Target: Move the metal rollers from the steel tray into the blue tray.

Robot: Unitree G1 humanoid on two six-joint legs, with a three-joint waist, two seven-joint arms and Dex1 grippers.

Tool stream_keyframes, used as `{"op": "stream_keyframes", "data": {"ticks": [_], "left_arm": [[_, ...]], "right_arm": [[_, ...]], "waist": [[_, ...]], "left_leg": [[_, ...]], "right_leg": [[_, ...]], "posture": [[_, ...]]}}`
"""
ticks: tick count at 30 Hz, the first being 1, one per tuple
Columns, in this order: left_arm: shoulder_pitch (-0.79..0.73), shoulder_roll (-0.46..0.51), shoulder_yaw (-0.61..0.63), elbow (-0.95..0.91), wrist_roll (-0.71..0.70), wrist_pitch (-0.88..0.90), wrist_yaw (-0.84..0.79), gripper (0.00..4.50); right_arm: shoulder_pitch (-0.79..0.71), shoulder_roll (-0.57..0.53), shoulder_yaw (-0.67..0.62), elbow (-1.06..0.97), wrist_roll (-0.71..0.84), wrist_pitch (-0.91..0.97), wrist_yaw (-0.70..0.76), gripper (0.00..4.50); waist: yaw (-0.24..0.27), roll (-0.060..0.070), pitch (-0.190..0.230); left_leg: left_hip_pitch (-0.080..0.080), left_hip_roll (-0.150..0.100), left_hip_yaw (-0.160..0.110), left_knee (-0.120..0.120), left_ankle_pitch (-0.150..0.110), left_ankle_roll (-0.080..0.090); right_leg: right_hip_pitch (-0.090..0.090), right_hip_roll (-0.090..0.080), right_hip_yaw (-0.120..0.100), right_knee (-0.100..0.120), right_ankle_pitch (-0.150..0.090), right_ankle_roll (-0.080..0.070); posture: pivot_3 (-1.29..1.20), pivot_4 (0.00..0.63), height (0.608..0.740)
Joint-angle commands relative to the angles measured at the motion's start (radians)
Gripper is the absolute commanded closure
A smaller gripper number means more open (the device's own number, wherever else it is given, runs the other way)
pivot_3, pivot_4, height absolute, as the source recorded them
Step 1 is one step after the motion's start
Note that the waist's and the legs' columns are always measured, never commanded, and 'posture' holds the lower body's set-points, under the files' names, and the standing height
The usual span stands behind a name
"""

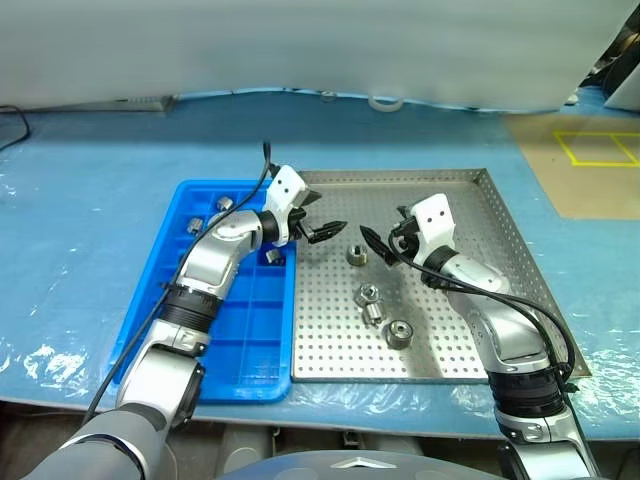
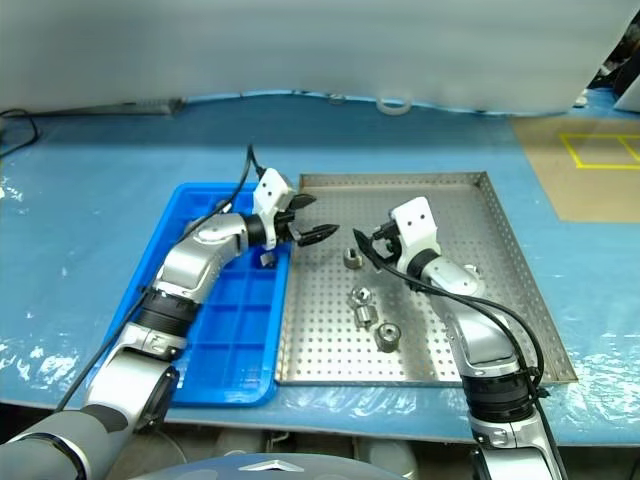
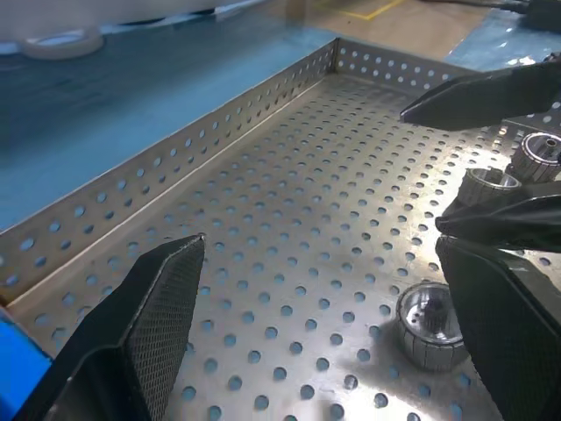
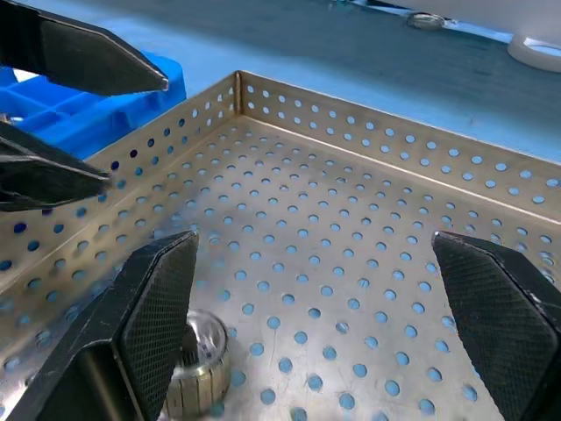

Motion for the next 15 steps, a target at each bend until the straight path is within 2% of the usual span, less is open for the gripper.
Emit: {"op": "stream_keyframes", "data": {"ticks": [1,2,5,8,12,15], "left_arm": [[0.001,0.014,0.008,-0.078,-0.05,0.011,-0.051,0.02],[0.004,0.017,0.016,-0.091,-0.069,0.019,-0.068,0.02],[0.011,0.039,0.041,-0.131,-0.134,0.062,-0.115,0.02],[0.023,0.082,0.059,-0.165,-0.186,0.099,-0.162,0.02],[0.05,0.189,0.058,-0.189,-0.183,0.061,-0.247,0.02],[0.083,0.301,0.097,-0.264,-0.271,0.124,-0.358,0.02]], "right_arm": [[-0.018,-0.004,-0.017,-0.039,0.016,-0.015,0.017,0.0],[-0.02,-0.008,-0.023,-0.041,0.025,-0.016,0.028,0.0],[-0.024,-0.034,-0.046,-0.047,0.05,-0.02,0.071,0.0],[-0.029,-0.083,-0.077,-0.053,0.091,-0.015,0.137,0.0],[-0.041,-0.189,-0.203,-0.079,0.261,0.07,0.276,0.0],[0.0,-0.352,-0.304,-0.099,0.395,0.169,0.429,0.0]], "waist": [[0.01,-0.001,0.002],[0.011,0.0,0.002],[0.008,0.002,0.003],[0.011,0.002,0.003],[0.012,0.002,0.003],[0.014,0.003,0.004]], "left_leg": [[0.007,0.002,0.003,-0.011,0.011,-0.005],[0.012,0.005,0.003,-0.017,0.016,-0.011],[0.018,0.012,0.008,-0.027,0.017,-0.009],[0.019,0.012,0.017,-0.028,0.013,0.004],[0.016,0.012,0.02,-0.028,0.011,0.014],[0.013,0.012,0.02,-0.028,0.009,0.017]], "right_leg": [[0.005,0.002,0.0,-0.007,0.004,-0.001],[0.009,0.002,-0.003,-0.016,0.008,0.0],[0.024,0.002,-0.009,-0.043,0.023,-0.017],[0.027,-0.002,-0.008,-0.05,0.025,-0.019],[0.028,-0.003,-0.008,-0.059,0.026,-0.017],[0.028,-0.003,-0.008,-0.063,0.028,-0.015]], "posture": [[-0.28,0.15,0.74],[-0.28,0.15,0.74],[-0.28,0.15,0.74],[-0.28,0.15,0.74],[-0.28,0.15,0.74],[-0.28,0.15,0.74]]}}
